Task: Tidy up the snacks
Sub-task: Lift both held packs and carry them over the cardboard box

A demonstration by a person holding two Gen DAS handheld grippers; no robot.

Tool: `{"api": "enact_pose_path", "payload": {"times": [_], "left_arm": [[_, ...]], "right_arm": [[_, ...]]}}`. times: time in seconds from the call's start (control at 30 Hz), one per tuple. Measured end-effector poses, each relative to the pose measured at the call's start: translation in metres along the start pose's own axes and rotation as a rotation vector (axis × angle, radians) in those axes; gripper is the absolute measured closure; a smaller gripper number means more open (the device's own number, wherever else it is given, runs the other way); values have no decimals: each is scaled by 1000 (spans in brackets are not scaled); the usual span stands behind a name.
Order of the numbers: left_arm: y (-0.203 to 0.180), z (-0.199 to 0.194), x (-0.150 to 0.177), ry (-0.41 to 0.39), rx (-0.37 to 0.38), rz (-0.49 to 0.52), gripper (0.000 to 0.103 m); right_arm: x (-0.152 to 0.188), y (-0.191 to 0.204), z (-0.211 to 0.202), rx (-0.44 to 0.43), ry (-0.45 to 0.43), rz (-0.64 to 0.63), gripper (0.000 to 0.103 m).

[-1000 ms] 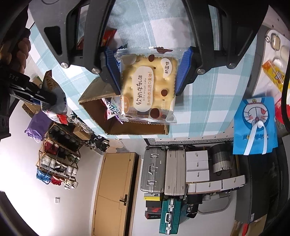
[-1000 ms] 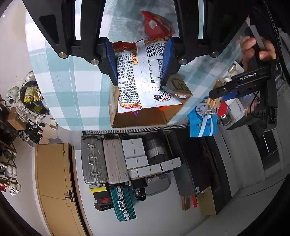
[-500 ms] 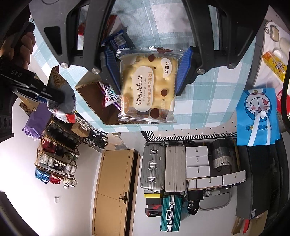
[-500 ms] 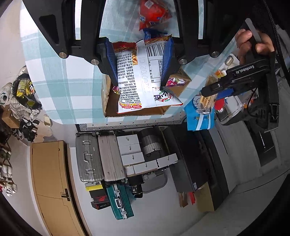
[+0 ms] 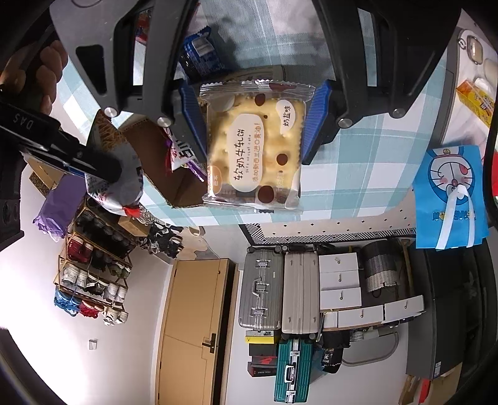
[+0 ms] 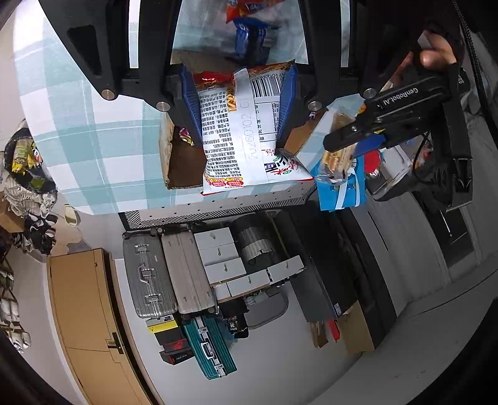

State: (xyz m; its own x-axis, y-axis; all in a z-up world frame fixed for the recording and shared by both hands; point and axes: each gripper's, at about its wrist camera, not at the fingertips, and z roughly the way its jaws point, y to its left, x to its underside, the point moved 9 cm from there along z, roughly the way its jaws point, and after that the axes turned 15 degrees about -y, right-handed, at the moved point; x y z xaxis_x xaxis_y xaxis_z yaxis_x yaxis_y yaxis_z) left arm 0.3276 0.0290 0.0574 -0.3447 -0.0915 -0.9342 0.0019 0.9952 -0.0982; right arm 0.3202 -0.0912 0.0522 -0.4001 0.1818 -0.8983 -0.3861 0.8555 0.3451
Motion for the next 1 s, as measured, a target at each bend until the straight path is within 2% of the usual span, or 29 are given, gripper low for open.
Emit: {"api": "enact_pose_path", "payload": {"times": [0.63,1.0], "left_arm": [[2,58,12,34,-10,4,48],[-4,86,27,71,3,26,48]], "right_arm": [[0,-15,46,6,8,7,59],[12,-25,70,19,71,-16,59]]}}
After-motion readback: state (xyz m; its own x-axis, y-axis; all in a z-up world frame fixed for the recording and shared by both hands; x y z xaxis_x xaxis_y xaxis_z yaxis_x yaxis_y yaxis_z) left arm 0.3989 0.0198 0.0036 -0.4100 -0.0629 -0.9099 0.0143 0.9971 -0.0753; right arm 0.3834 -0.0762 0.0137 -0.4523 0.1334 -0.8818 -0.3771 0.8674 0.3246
